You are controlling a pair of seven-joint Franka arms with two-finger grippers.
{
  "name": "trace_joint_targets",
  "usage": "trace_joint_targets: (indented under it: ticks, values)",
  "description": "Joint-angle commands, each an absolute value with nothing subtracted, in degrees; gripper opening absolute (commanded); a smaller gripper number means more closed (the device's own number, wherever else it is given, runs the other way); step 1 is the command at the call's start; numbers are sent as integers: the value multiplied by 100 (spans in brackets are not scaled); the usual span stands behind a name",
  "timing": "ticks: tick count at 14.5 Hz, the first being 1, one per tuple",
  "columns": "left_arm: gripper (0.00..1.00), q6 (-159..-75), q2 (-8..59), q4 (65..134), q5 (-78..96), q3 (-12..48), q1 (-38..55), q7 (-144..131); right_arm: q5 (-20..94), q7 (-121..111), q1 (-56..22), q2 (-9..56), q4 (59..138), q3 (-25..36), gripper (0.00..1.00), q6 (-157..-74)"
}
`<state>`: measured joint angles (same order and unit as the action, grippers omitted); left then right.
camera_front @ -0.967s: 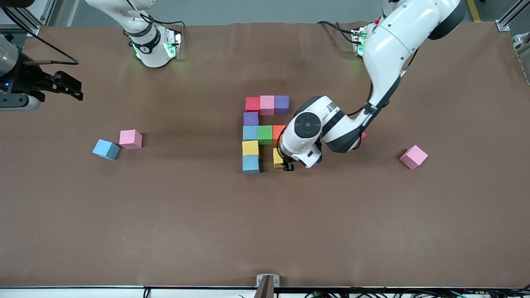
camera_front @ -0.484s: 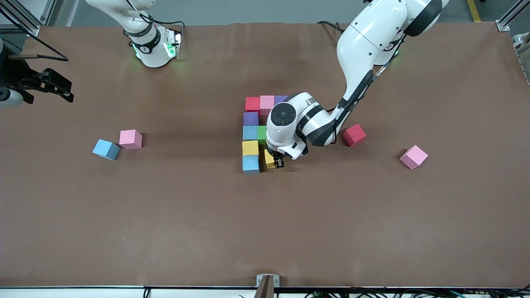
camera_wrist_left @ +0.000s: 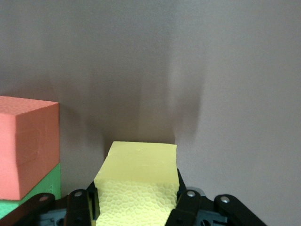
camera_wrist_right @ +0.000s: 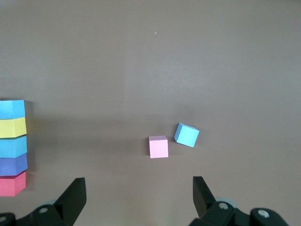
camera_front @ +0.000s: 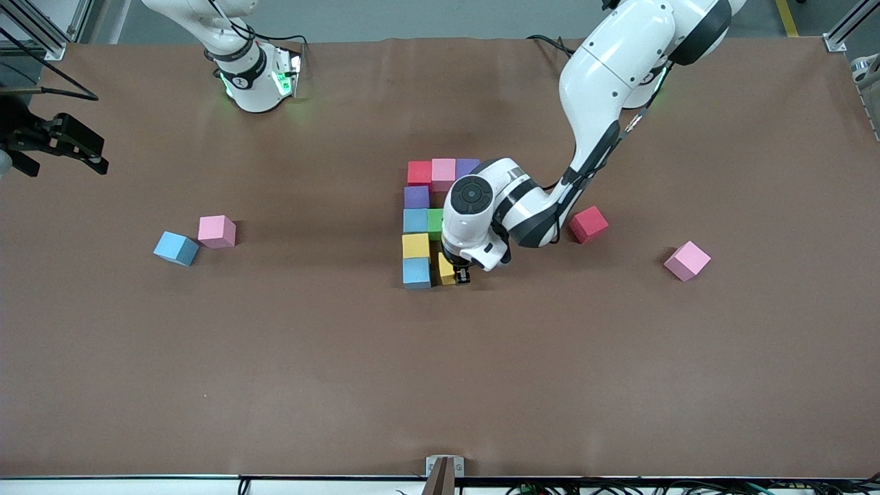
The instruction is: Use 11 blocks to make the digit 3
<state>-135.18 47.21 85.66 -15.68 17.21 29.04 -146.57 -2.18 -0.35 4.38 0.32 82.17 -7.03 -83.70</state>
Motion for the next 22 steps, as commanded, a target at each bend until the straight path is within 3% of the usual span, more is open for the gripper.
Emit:
trace_joint_targets:
  ticks: [1,19,22]
  values:
    - [22,-13579,4913,8315,-1565,1740,2927,-14389,-150,-53,536,79,8103,-765,100,-8323]
    - [22,-13570,5124,7945,-826,1723,2927,-13649,-167,-53,527,79,8095,-765,100,-8376]
    - [25,-13579,5150,7937,-826,1723,2927,-13641,-167,-53,527,79,8095,-765,100,-8385]
